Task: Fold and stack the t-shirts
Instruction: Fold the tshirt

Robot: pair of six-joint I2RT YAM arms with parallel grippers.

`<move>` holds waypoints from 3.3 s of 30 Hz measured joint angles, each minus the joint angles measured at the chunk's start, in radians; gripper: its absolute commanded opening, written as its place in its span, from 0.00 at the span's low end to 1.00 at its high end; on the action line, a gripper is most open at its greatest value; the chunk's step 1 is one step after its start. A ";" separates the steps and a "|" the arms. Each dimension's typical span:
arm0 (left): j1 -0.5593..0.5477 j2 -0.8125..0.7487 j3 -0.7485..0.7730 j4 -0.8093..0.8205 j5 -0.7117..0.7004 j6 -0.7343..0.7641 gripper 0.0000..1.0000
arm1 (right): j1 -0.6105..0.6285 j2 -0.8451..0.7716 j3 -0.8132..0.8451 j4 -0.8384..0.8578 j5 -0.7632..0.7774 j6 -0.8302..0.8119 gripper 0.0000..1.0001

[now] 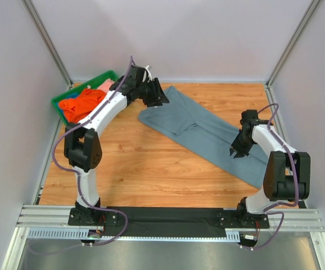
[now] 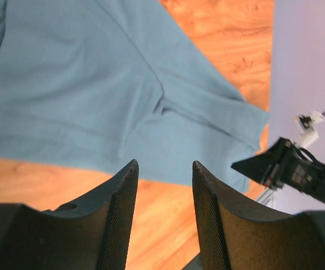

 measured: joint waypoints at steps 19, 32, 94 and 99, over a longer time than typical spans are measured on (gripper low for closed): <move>0.060 -0.161 -0.372 -0.248 -0.177 0.045 0.49 | 0.356 -0.100 -0.257 0.038 0.063 0.144 0.25; 0.056 0.199 -0.043 -0.232 -0.269 -0.028 0.49 | 0.357 -0.243 0.055 -0.094 0.047 0.110 0.28; -0.621 0.437 0.115 0.078 -0.005 -0.372 0.31 | 0.307 -0.689 0.340 -0.481 -0.084 0.198 0.17; -0.611 0.433 0.125 -0.019 -0.007 -0.387 0.30 | 0.307 -0.687 0.340 -0.481 -0.103 0.185 0.17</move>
